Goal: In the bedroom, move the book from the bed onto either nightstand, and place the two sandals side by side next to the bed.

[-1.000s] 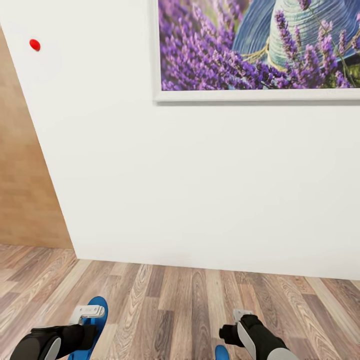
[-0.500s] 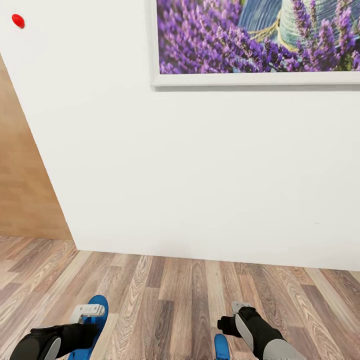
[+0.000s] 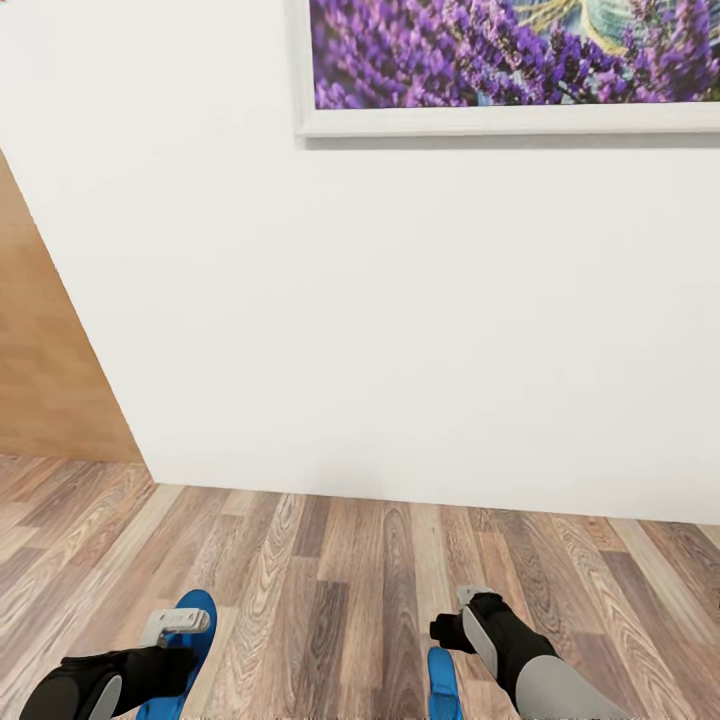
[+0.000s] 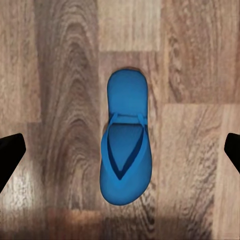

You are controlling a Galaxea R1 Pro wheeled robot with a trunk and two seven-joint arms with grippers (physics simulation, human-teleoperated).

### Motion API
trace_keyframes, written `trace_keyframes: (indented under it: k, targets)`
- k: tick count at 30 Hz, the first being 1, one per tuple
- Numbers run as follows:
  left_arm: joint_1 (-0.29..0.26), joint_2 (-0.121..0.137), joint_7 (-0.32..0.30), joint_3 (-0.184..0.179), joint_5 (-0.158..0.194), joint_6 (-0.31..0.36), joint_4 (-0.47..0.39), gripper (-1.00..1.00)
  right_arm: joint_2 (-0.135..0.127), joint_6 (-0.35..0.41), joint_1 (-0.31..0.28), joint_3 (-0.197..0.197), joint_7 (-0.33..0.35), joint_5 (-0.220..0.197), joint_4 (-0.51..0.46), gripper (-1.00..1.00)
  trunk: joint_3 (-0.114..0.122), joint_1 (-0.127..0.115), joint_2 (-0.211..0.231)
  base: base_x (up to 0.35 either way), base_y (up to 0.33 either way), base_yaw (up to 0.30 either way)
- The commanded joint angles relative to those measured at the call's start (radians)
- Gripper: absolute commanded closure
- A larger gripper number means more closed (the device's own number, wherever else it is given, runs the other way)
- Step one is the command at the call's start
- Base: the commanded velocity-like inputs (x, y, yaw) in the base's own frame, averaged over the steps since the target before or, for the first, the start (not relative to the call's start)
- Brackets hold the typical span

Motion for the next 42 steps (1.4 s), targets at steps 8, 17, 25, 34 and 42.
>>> trace_keyframes:
  k: [8, 17, 25, 34, 42]
  targets:
    - [-0.001, 0.000, -0.004, 0.001, 0.002, 0.001, -0.001, 1.00, 0.004, 0.009, -0.016, -0.007, -0.004, 0.001, -0.001, -1.00, -0.032, 0.003, -0.002, 0.000, 0.000, 0.000]
    - [-0.001, 0.001, -0.005, 0.001, 0.002, 0.000, -0.001, 1.00, 0.004, 0.010, -0.033, -0.007, -0.004, 0.001, -0.001, -1.00, -0.059, 0.006, -0.004, 0.000, 0.000, 0.000]
    - [-0.001, 0.001, -0.004, 0.001, 0.002, 0.000, -0.001, 1.00, 0.004, 0.010, -0.043, -0.006, -0.004, 0.001, -0.002, -1.00, -0.059, 0.006, -0.004, 0.000, 0.000, 0.000]
    - [-0.001, 0.000, -0.004, 0.001, 0.002, 0.000, -0.001, 1.00, 0.004, 0.008, -0.055, -0.005, -0.004, 0.002, -0.002, -1.00, -0.086, 0.010, -0.006, 0.000, 0.000, 0.000]
    - [-0.001, 0.000, -0.004, 0.001, 0.002, 0.000, -0.001, 1.00, 0.003, 0.002, -0.057, -0.005, -0.004, 0.002, -0.001, -1.00, -0.102, 0.011, -0.007, 0.000, 0.000, 0.000]
